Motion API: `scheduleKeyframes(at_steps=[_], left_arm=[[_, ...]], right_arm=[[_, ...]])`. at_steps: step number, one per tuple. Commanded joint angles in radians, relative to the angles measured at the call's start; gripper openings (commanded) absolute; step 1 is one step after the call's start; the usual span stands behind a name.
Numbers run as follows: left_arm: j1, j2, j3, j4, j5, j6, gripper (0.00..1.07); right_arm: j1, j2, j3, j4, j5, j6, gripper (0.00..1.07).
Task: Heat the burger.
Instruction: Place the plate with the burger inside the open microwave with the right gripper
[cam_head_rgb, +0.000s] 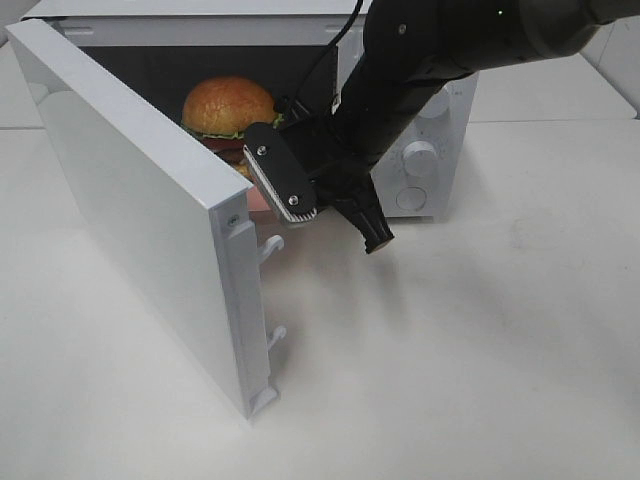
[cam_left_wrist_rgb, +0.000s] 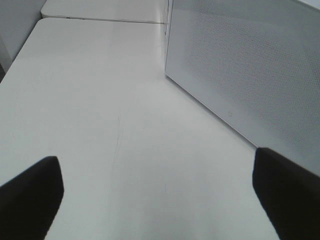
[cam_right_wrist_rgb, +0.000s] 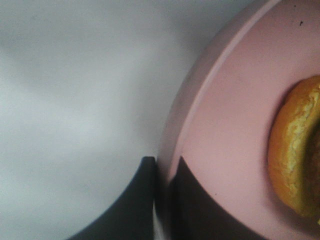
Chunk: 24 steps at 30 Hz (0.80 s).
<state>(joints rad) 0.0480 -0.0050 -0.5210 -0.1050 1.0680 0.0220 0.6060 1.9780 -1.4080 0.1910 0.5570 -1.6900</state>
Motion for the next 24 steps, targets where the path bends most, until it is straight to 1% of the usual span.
scheduleKeyframes(at_steps=[1, 7, 9, 12, 15, 17, 20, 22, 24], left_arm=[[0.003, -0.015, 0.002, -0.007, 0.003, 0.000, 0.97], [0.003, -0.015, 0.002, -0.007, 0.003, 0.000, 0.97], [0.003, -0.015, 0.002, -0.007, 0.003, 0.000, 0.97], [0.003, -0.015, 0.002, -0.007, 0.003, 0.000, 0.97], [0.003, -0.015, 0.002, -0.007, 0.003, 0.000, 0.97], [0.003, -0.015, 0.002, -0.007, 0.003, 0.000, 0.97], [0.003, -0.015, 0.002, -0.007, 0.003, 0.000, 0.97], [0.003, -0.015, 0.002, -0.007, 0.003, 0.000, 0.97], [0.003, -0.015, 0.002, -0.007, 0.003, 0.000, 0.97]], right_arm=[[-0.005, 0.017, -0.062, -0.030, -0.031, 0.050, 0.00], [-0.005, 0.058, -0.120, -0.037, -0.015, 0.077, 0.00], [-0.005, 0.082, -0.154, -0.058, 0.002, 0.079, 0.00], [-0.005, 0.095, -0.173, -0.067, 0.013, 0.093, 0.00], [-0.005, 0.112, -0.199, -0.096, 0.012, 0.125, 0.00], [-0.005, 0.138, -0.244, -0.136, 0.015, 0.176, 0.00], [-0.005, 0.144, -0.256, -0.144, 0.015, 0.190, 0.00], [0.003, 0.171, -0.300, -0.177, 0.015, 0.230, 0.00], [0.003, 0.177, -0.313, -0.184, 0.015, 0.238, 0.00]])
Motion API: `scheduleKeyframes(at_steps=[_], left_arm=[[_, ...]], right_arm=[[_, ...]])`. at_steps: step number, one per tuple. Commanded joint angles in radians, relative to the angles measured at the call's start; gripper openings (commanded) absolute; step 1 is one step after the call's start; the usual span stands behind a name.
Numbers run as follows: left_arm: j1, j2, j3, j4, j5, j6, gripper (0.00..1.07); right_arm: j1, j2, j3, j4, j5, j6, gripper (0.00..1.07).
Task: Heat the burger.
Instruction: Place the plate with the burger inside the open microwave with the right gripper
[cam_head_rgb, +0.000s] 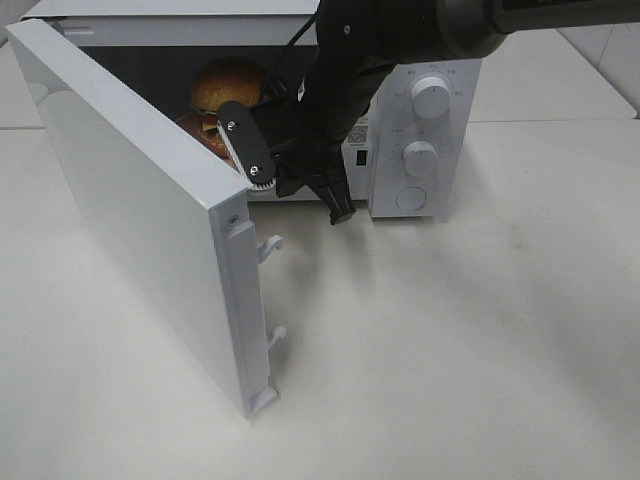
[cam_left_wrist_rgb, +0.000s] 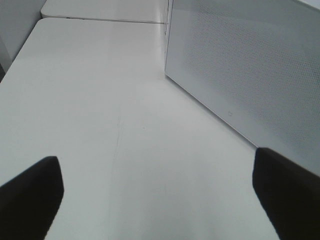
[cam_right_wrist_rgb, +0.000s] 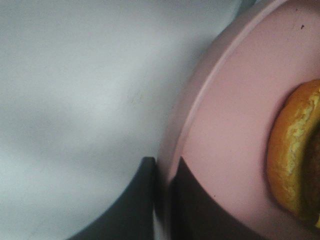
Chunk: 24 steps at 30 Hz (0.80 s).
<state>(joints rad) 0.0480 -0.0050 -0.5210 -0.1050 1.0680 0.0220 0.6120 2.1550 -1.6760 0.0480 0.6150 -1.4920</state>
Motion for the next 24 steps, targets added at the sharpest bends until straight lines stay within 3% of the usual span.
scheduleKeyframes(at_steps=[1, 11, 24], left_arm=[[0.003, -0.015, 0.002, -0.007, 0.003, 0.000, 0.97], [0.003, -0.015, 0.002, -0.007, 0.003, 0.000, 0.97], [0.003, -0.015, 0.002, -0.007, 0.003, 0.000, 0.97]], right_arm=[[-0.003, 0.000, -0.045, -0.041, -0.043, 0.040, 0.00], [0.009, 0.109, -0.217, -0.104, -0.019, 0.141, 0.00], [0.007, 0.204, -0.326, -0.156, -0.037, 0.216, 0.00]])
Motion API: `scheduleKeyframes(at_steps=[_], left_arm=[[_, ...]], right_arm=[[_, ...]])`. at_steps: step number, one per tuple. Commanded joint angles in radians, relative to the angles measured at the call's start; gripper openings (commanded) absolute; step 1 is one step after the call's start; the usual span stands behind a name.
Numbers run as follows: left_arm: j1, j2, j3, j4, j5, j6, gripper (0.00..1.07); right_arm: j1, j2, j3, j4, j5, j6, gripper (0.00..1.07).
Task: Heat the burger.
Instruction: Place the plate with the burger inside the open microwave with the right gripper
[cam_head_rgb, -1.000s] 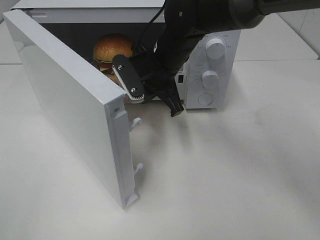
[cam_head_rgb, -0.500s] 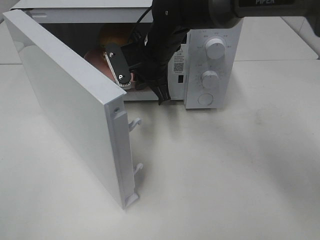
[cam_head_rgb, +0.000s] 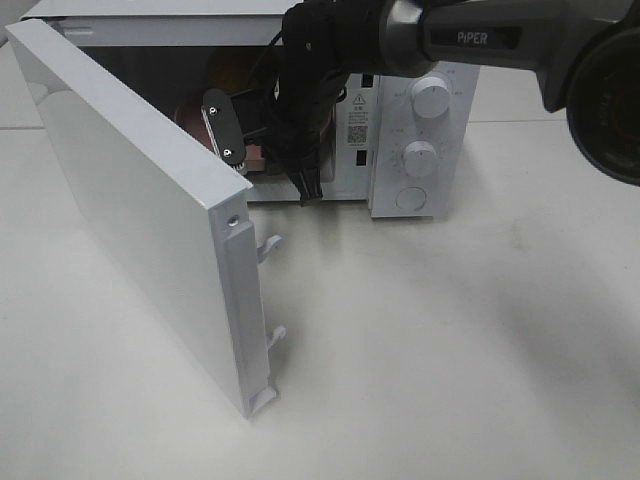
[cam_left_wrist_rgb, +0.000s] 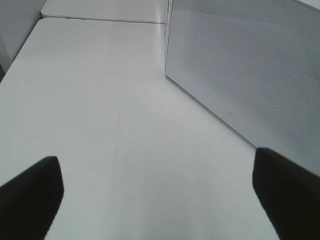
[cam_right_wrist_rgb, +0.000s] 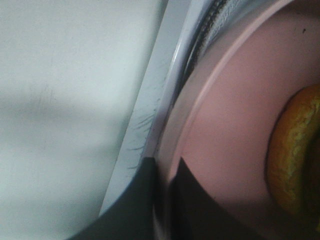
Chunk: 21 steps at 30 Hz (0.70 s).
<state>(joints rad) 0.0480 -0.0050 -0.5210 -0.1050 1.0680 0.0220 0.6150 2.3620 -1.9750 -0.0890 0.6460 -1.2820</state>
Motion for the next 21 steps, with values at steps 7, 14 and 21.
scheduleKeyframes(at_steps=[7, 14, 21], left_arm=[[0.003, -0.015, 0.002, -0.007, 0.003, 0.000, 0.97], [0.003, -0.015, 0.002, -0.007, 0.003, 0.000, 0.97], [0.003, -0.015, 0.002, -0.007, 0.003, 0.000, 0.97]], right_arm=[[0.004, 0.010, -0.031, -0.019, -0.112, 0.002, 0.04], [0.004, 0.021, -0.029, -0.004, -0.127, 0.007, 0.31], [0.004, 0.021, -0.029, 0.018, -0.118, 0.049, 0.53]])
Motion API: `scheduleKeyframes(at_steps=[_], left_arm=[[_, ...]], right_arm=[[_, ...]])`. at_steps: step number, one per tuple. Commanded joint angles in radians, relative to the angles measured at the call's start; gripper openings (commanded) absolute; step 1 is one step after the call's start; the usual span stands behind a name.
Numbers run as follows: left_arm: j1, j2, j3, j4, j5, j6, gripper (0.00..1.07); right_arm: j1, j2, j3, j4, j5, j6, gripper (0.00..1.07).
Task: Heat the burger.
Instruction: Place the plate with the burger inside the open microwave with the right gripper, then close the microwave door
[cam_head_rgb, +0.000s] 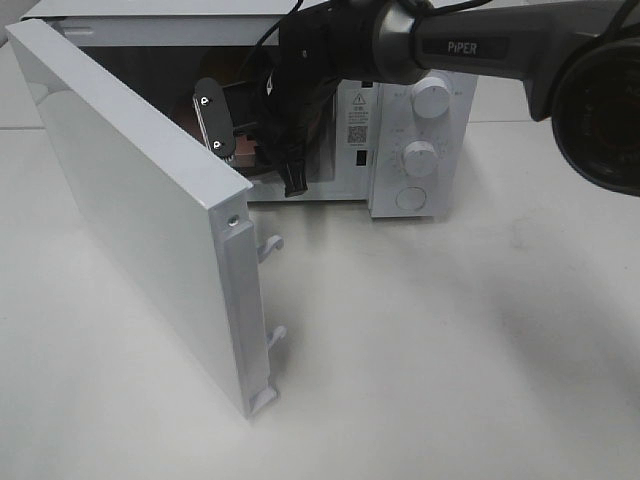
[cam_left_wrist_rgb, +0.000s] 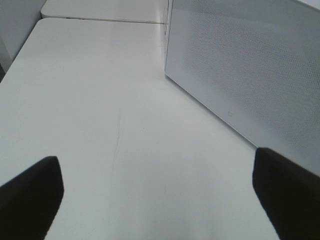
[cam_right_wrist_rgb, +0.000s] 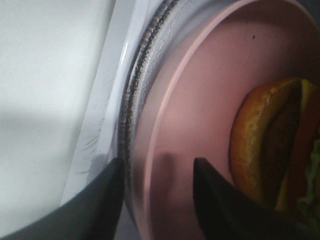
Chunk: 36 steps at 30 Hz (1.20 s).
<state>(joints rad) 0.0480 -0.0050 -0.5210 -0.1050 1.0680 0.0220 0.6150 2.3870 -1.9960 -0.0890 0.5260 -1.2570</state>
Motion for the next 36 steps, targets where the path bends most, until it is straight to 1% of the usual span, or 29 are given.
scheduleKeyframes(at_steps=[1, 4, 5, 7, 9, 10, 12, 13, 14, 15, 16, 18, 19, 21, 22, 23, 24, 26, 27, 29, 30, 34, 36], left_arm=[[0.003, -0.015, 0.002, -0.007, 0.003, 0.000, 0.97], [0.003, -0.015, 0.002, -0.007, 0.003, 0.000, 0.97], [0.003, -0.015, 0.002, -0.007, 0.003, 0.000, 0.97], [0.003, -0.015, 0.002, -0.007, 0.003, 0.000, 0.97], [0.003, -0.015, 0.002, -0.007, 0.003, 0.000, 0.97], [0.003, -0.015, 0.002, -0.007, 0.003, 0.000, 0.97], [0.003, -0.015, 0.002, -0.007, 0.003, 0.000, 0.97], [0.003, -0.015, 0.002, -0.007, 0.003, 0.000, 0.97], [0.003, -0.015, 0.002, -0.007, 0.003, 0.000, 0.97], [0.003, -0.015, 0.002, -0.007, 0.003, 0.000, 0.97], [0.003, -0.015, 0.002, -0.007, 0.003, 0.000, 0.97], [0.003, -0.015, 0.002, -0.007, 0.003, 0.000, 0.97], [0.003, -0.015, 0.002, -0.007, 0.003, 0.000, 0.97], [0.003, -0.015, 0.002, -0.007, 0.003, 0.000, 0.97], [0.003, -0.015, 0.002, -0.007, 0.003, 0.000, 0.97], [0.003, -0.015, 0.002, -0.007, 0.003, 0.000, 0.97], [0.003, -0.015, 0.002, -0.007, 0.003, 0.000, 0.97], [0.003, -0.015, 0.002, -0.007, 0.003, 0.000, 0.97], [0.003, -0.015, 0.002, -0.007, 0.003, 0.000, 0.97], [0.003, -0.015, 0.002, -0.007, 0.003, 0.000, 0.97], [0.003, -0.015, 0.002, -0.007, 0.003, 0.000, 0.97], [0.003, -0.015, 0.002, -0.007, 0.003, 0.000, 0.97], [0.003, -0.015, 0.002, -0.007, 0.003, 0.000, 0.97]], right_arm=[[0.004, -0.004, -0.008, 0.018, 0.002, 0.024, 0.53], [0.004, -0.004, -0.008, 0.029, 0.027, 0.027, 0.55], [0.004, -0.004, -0.008, 0.059, 0.045, 0.027, 0.56], [0.004, -0.006, -0.007, 0.073, 0.050, 0.027, 0.56], [0.004, -0.026, 0.028, 0.095, 0.019, 0.022, 0.58], [0.004, -0.026, 0.028, 0.095, 0.019, 0.022, 0.58], [0.004, -0.053, 0.076, 0.097, -0.010, 0.023, 0.63], [0.004, -0.053, 0.076, 0.097, -0.010, 0.023, 0.63], [0.004, -0.076, 0.119, 0.097, -0.030, 0.023, 0.67], [0.004, -0.076, 0.119, 0.097, -0.030, 0.023, 0.67], [0.004, -0.100, 0.153, 0.097, -0.055, 0.024, 0.71], [0.004, -0.111, 0.169, 0.097, -0.064, 0.026, 0.73], [0.004, -0.132, 0.208, 0.097, -0.077, 0.026, 0.75], [0.004, -0.142, 0.224, 0.097, -0.084, 0.026, 0.75], [0.004, -0.166, 0.267, 0.097, -0.101, 0.026, 0.75], [0.004, -0.166, 0.267, 0.097, -0.101, 0.026, 0.75], [0.003, -0.190, 0.307, 0.097, -0.122, 0.026, 0.75], [0.003, -0.198, 0.321, 0.096, -0.127, 0.026, 0.75], [0.003, -0.219, 0.354, 0.096, -0.139, 0.026, 0.75], [0.003, -0.230, 0.368, 0.095, -0.144, 0.026, 0.75], [0.003, -0.250, 0.400, 0.095, -0.154, 0.031, 0.75], [0.003, -0.284, 0.439, 0.089, -0.188, 0.059, 0.75], [0.003, -0.326, 0.479, 0.089, -0.197, 0.089, 0.75]])
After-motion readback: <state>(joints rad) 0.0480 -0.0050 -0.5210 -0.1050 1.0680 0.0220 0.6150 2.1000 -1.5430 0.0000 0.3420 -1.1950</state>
